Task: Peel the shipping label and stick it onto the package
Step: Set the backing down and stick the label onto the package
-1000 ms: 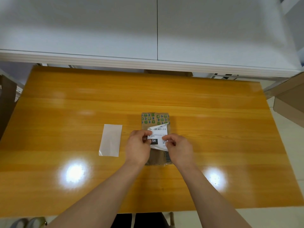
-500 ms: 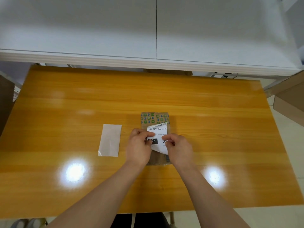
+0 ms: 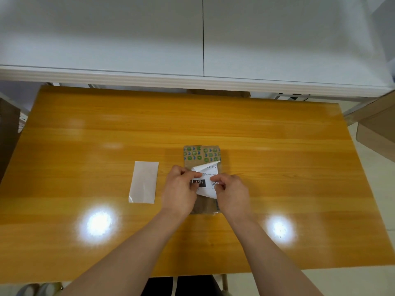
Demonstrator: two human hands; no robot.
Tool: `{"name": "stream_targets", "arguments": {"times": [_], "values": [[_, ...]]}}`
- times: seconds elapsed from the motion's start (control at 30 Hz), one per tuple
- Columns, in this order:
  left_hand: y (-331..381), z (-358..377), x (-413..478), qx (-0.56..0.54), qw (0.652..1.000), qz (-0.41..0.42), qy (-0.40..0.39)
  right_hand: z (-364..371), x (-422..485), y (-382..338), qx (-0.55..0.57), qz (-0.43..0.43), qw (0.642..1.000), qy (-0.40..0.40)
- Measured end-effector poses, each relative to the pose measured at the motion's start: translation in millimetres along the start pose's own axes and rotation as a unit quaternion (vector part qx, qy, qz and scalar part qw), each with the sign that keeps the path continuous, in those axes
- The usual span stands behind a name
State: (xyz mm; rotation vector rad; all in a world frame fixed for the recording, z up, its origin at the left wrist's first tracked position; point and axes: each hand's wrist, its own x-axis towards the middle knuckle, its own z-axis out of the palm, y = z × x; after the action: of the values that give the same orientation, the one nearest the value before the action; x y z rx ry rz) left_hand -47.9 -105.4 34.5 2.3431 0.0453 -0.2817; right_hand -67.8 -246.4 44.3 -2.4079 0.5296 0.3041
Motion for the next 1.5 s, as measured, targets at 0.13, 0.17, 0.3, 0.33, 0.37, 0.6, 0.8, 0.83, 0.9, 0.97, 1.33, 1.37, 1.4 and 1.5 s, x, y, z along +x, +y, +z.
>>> {"name": "stream_targets", "arguments": {"times": [0.13, 0.17, 0.3, 0.33, 0.37, 0.6, 0.8, 0.83, 0.9, 0.97, 1.33, 1.37, 1.4, 1.5], "values": [[0, -2, -1, 0.033, 0.999, 0.019, -0.015, 0, 0, -2, -0.005, 0.003, 1.000, 0.002], [0, -2, -2, 0.043, 0.999, 0.026, -0.017, 0, 0, -3, -0.010, 0.001, 1.000, 0.002], [1, -3, -2, 0.087, 0.995, 0.045, -0.033, -2, -3, -3, -0.029, -0.010, 0.999, -0.014], [2, -3, -2, 0.098, 0.993, 0.046, -0.038, -2, -3, -3, -0.033, -0.015, 0.999, -0.021], [2, -4, -3, 0.108, 0.992, 0.050, -0.042, -2, -4, -3, -0.038, -0.020, 0.999, -0.027], [4, -5, -4, 0.124, 0.987, 0.082, -0.060, 0, -7, -7, -0.064, -0.067, 0.994, -0.065], [3, -7, 0, 0.155, 0.979, 0.091, -0.093, -4, -10, -3, -0.070, -0.070, 0.991, -0.085], [2, -8, 0, 0.163, 0.977, 0.093, -0.104, -4, -11, -2, -0.068, -0.072, 0.991, -0.089], [1, -11, 1, 0.175, 0.972, 0.098, -0.126, -4, -11, 0, -0.063, -0.075, 0.991, -0.093], [0, -14, 2, 0.177, 0.968, 0.105, -0.146, -4, -11, 1, -0.059, -0.076, 0.991, -0.096], [-11, -24, 6, 0.142, 0.961, 0.108, -0.210, -2, -15, 13, -0.030, -0.078, 0.991, -0.107], [-10, -24, 6, 0.140, 0.962, 0.105, -0.210, -2, -16, 14, -0.029, -0.074, 0.991, -0.106], [-10, -24, 6, 0.139, 0.962, 0.102, -0.210, -2, -16, 14, -0.027, -0.070, 0.992, -0.103], [-8, -24, 5, 0.138, 0.963, 0.096, -0.210, -2, -17, 13, -0.023, -0.058, 0.994, -0.092]]}}
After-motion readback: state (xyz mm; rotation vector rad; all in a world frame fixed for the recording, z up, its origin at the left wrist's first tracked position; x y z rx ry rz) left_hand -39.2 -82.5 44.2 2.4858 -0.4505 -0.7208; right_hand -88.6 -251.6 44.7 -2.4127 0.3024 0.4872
